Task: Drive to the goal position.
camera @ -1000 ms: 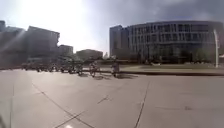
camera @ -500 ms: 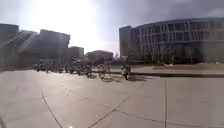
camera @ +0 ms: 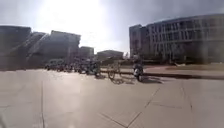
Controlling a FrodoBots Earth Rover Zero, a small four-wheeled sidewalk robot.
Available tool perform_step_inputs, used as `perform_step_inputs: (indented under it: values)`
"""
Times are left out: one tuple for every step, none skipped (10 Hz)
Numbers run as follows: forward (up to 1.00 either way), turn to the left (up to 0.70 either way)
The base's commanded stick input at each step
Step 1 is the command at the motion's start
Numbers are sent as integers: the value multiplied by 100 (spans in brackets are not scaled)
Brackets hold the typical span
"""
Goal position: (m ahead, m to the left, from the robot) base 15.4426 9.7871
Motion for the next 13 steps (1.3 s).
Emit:
perform_step_inputs:
  values:
    - [100, 27]
    - [100, 27]
    - [100, 27]
    - [100, 27]
    - [100, 27]
    - [100, 27]
    - [100, 27]
    - [100, 27]
    - [100, 27]
    - [100, 27]
    - [100, 27]
    - [100, 27]
    - [100, 27]
